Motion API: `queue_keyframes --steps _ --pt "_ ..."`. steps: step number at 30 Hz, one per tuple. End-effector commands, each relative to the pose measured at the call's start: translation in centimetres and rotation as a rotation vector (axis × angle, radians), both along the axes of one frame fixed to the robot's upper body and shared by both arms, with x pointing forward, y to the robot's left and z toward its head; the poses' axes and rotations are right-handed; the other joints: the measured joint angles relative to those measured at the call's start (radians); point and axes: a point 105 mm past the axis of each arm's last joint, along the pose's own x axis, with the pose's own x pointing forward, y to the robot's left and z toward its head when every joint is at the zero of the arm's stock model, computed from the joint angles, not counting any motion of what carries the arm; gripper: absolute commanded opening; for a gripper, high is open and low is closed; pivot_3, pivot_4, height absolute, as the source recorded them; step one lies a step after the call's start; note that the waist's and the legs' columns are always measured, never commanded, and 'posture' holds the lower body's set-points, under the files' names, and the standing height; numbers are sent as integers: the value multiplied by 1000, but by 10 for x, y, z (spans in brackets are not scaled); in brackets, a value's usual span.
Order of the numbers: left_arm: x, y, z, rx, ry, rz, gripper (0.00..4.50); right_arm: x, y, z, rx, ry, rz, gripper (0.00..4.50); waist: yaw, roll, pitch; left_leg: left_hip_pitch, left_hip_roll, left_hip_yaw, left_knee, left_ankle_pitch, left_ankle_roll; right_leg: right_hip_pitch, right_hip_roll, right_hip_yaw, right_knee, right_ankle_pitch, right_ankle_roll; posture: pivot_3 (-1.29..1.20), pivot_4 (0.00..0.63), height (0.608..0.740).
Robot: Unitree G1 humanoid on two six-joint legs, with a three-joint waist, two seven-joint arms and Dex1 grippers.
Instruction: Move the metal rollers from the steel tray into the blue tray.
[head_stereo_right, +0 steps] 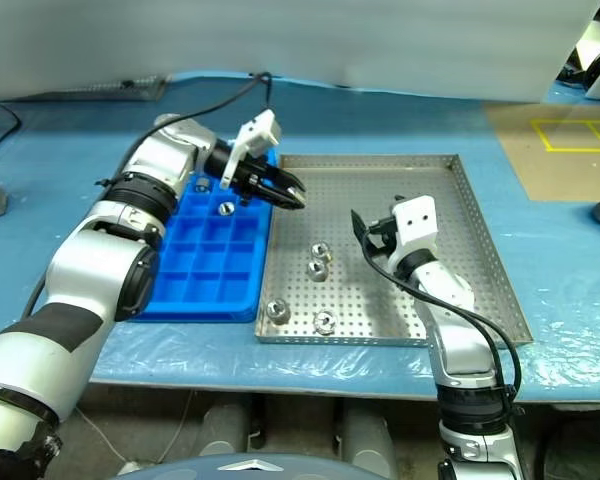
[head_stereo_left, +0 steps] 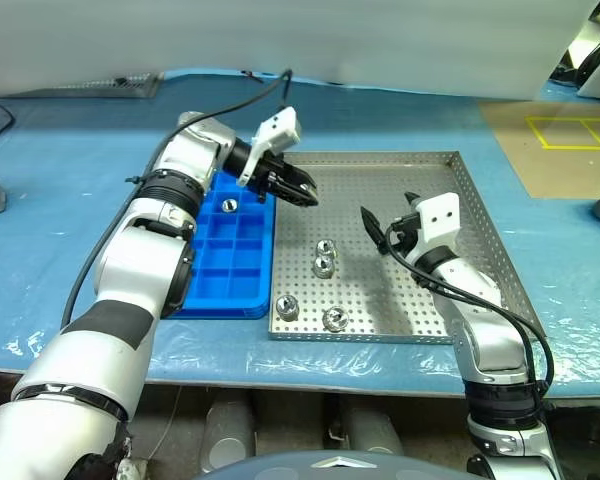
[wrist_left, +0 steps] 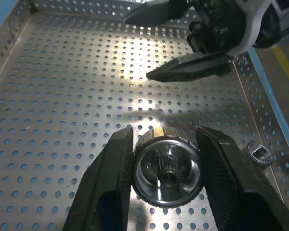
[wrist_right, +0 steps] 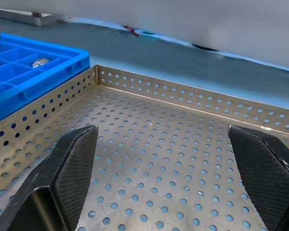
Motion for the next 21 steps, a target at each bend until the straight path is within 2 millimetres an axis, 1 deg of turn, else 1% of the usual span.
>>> queue_keyframes --steps 1,3,6,8,10,14,16,19,21 --pt "-2 24 14 -87 -25 78 1685 3 13 22 9 -65 82 4500 0 0 0 0 0 0 0 0 0 0 0 0 0 0 0 27 150 740" --pt "-4 37 12 -112 -33 125 1685 2 22 29 22 -69 153 4500 6 1 0 -1 1 0 0 0 0 -1 0 -1 1 0 0 72 150 740" --pt "-10 59 10 -167 -66 204 1685 -6 47 40 32 -54 337 4500 25 1 1 -1 2 0 0 0 0 -1 0 -1 1 0 -1 130 150 740" --pt "-13 71 6 -186 -62 268 1685 -11 59 44 23 -34 447 4500 35 1 1 -2 2 0 0 0 0 -2 0 -1 1 0 -1 172 150 740" --pt "-18 82 1 -206 -54 332 1685 -14 69 43 -7 -6 543 4500 53 1 1 -2 3 0 0 -1 -3 -2 0 -2 1 0 -1 210 150 740" --pt "-27 100 -9 -241 -41 449 1685 -14 81 41 -58 27 653 4500 84 1 1 -2 3 -1 0 -1 -5 -2 0 -2 1 -1 -1 304 150 740" --pt "-34 110 -14 -260 -38 518 1685 -15 87 41 -82 39 711 4500 99 1 1 -2 3 -1 0 -1 -5 -2 0 -2 2 -1 -1 369 150 740" --pt "-48 130 -28 -267 -28 625 1685 -18 98 38 -106 70 803 4500 111 1 1 -3 3 -1 0 -1 -6 -2 0 -2 2 -1 -1 423 150 740" --pt "-54 136 -34 -273 -28 671 1685 -18 103 35 -117 88 843 4500 119 1 1 -3 3 -2 0 -1 -6 -3 1 -2 2 -1 -1 456 150 740"
